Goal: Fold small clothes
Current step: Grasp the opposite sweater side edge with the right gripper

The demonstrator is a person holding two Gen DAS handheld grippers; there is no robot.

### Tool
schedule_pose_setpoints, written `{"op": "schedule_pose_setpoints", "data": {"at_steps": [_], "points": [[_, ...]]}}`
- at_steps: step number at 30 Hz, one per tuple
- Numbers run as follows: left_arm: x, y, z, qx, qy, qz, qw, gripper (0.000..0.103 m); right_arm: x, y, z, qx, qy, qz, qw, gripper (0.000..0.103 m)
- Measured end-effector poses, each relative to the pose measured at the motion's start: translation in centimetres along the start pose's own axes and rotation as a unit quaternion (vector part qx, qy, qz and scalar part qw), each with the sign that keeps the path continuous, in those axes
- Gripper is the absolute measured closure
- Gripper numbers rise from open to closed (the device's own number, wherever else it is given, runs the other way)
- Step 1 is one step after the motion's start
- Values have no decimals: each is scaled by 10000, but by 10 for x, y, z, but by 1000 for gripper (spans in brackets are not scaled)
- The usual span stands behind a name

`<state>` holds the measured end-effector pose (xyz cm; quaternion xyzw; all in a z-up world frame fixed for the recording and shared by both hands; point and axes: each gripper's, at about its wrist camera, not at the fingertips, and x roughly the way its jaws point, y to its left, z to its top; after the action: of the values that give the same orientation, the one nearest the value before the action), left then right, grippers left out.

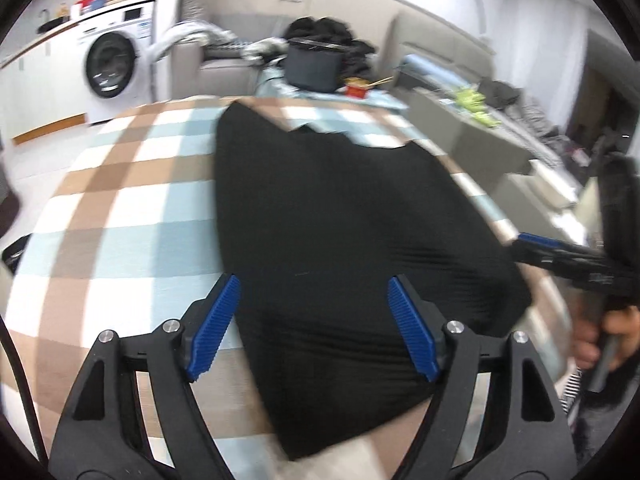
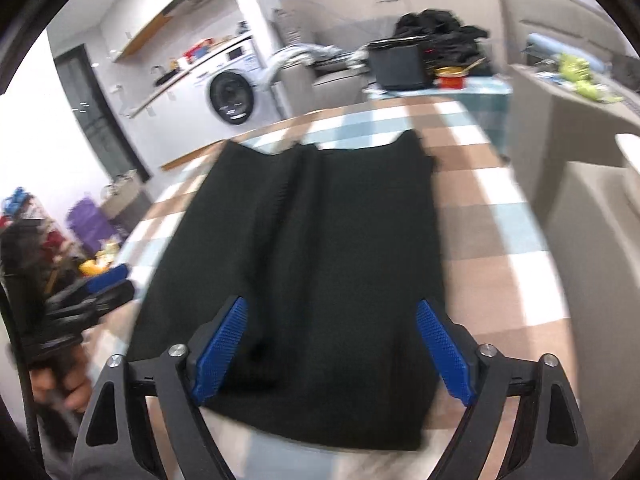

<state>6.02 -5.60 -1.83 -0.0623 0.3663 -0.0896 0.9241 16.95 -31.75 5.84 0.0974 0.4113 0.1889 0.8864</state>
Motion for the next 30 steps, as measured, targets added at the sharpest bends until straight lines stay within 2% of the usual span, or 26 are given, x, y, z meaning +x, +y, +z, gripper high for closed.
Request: {"op": "schedule_pose_setpoints", "data": {"at_steps": [2,6,12,14,15,16,21,25,27,28,30], "points": [[2,18,-4,-165,69,77,9998,29,7,9,-1,-22,151,240,9996,27],[6,44,-8,-392,138,160,9990,28,19,34,-4,-377,408,738,9957,59],[11,48,-11,-248,127,244,9993,28,52,45,4,-651,829,592,9927,60],[15,50,-11,-293,155,277,9991,28,64,42,5,-589,1007,578,9915,64],[18,48,-10,-324,181,262,9990,28,66,41,6,-618,1010,588,9912,81],[19,49,-11,-361,198,234,9989,28,62,44,6,-704,1055,728,9892,92],[22,49,-10,-371,212,279,9987,28,29,54,2,-779,939,1086,9866,93],[27,44,-11,-285,282,242,9989,28,37,52,-13,-998,1173,331,9875,90],[28,40,-12,-216,310,294,9989,28,41,44,-12,-744,1178,401,9894,86],[28,40,-13,-213,310,291,9989,28,39,42,-9,-678,1092,445,9907,80],[30,38,-13,-223,336,251,9989,28,34,36,-1,-626,912,503,9926,75]]}}
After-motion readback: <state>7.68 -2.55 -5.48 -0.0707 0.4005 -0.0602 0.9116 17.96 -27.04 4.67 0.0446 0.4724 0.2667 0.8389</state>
